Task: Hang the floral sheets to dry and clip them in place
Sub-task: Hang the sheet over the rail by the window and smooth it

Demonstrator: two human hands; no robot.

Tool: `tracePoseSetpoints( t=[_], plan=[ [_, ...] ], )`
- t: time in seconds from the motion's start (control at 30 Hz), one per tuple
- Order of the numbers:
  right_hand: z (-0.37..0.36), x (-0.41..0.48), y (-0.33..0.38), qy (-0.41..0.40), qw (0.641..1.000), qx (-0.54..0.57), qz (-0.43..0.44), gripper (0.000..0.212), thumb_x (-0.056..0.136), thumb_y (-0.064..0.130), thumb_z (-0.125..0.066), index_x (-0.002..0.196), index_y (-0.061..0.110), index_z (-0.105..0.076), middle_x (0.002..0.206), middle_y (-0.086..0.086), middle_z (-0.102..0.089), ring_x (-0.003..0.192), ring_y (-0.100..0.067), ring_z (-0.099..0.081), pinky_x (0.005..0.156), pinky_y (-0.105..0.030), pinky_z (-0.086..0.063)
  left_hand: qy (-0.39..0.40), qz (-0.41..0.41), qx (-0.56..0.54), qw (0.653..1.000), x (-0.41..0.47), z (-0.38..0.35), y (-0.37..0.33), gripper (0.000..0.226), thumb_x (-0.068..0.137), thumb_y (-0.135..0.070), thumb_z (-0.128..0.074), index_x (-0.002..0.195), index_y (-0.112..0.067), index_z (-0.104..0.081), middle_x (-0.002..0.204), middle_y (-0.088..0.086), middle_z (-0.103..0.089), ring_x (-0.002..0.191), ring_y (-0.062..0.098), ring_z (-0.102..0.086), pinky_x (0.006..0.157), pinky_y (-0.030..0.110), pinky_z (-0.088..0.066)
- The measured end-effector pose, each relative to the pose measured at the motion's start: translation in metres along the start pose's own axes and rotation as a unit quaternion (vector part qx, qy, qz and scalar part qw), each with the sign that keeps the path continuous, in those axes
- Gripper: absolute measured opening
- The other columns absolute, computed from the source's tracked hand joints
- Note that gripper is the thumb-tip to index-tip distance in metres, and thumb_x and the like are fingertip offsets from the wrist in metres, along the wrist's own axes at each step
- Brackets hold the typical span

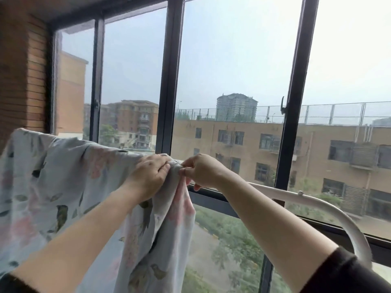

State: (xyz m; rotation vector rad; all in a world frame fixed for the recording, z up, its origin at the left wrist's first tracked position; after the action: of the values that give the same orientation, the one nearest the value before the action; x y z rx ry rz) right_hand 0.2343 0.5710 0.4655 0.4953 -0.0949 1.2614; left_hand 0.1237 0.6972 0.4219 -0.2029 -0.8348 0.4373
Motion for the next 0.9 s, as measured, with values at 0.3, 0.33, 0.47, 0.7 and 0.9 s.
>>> tracePoseSetpoints(
  t=[0.3, 0.33, 0.47, 0.7, 0.9],
  plan=[
    [0.043, -0.039, -0.04, 0.063, 0.996, 0.057, -0.021, 0.027, 0.096, 0.031, -0.054, 0.115, 0.019, -0.067, 0.093, -0.004, -0.075, 0.082, -0.019, -0.072, 0.083, -0.038, -0.058, -0.004, 0.06, 0.012, 0.998, 0.013, -0.006, -0.013, 0.028, 0.1, -0.025, -0.038, 0.103, -0.014, -0.064, 0.114, 0.005, -0.06, 0.114, 0.024, -0.047, 0.095, 0.031, -0.028],
    [0.048, -0.044, -0.048, 0.072, 0.996, 0.053, -0.019, 0.026, 0.095, 0.034, -0.054, 0.113, 0.023, -0.068, 0.091, -0.002, -0.075, 0.083, -0.019, -0.072, 0.086, -0.04, -0.057, -0.005, 0.066, 0.013, 0.998, 0.014, -0.006, -0.014, 0.028, 0.1, -0.025, -0.038, 0.103, -0.014, -0.064, 0.115, 0.005, -0.06, 0.114, 0.024, -0.047, 0.094, 0.031, -0.028],
    [0.061, -0.055, -0.062, 0.132, 0.988, 0.077, -0.007, 0.029, 0.098, 0.034, -0.05, 0.114, 0.018, -0.067, 0.099, -0.002, -0.075, 0.086, -0.018, -0.072, 0.085, -0.035, -0.057, 0.01, 0.111, 0.026, 0.993, 0.017, -0.004, -0.025, 0.029, 0.1, -0.024, -0.038, 0.105, -0.016, -0.065, 0.12, 0.005, -0.06, 0.114, 0.024, -0.049, 0.095, 0.031, -0.032],
    [0.062, -0.06, -0.081, 0.265, 0.949, 0.156, 0.063, 0.027, 0.102, 0.018, -0.044, 0.125, 0.006, -0.052, 0.117, -0.019, -0.066, 0.097, -0.031, -0.067, 0.087, -0.041, -0.056, -0.015, 0.223, 0.028, 0.974, 0.016, -0.012, -0.056, 0.034, 0.101, -0.025, -0.034, 0.121, -0.014, -0.06, 0.138, 0.008, -0.052, 0.128, 0.026, -0.043, 0.111, 0.036, -0.029],
    [0.06, -0.044, -0.1, 0.35, 0.884, 0.281, 0.134, 0.035, 0.101, 0.023, -0.046, 0.132, 0.008, -0.05, 0.126, -0.018, -0.062, 0.096, -0.03, -0.065, 0.084, -0.04, -0.056, -0.041, 0.325, 0.015, 0.945, 0.012, -0.01, -0.079, 0.032, 0.099, -0.031, -0.041, 0.117, -0.014, -0.062, 0.136, 0.011, -0.053, 0.127, 0.027, -0.043, 0.107, 0.033, -0.027]
  ],
)
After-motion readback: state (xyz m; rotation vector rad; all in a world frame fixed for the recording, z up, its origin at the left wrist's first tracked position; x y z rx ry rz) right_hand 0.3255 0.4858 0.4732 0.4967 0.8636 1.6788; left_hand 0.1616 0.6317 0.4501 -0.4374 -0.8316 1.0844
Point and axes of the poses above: each hand's wrist, its own x-axis towards the middle knuckle, its own z-axis out of the back of the hand, y = z × x, the point moved 2 cm from there along x, towards the middle knuckle
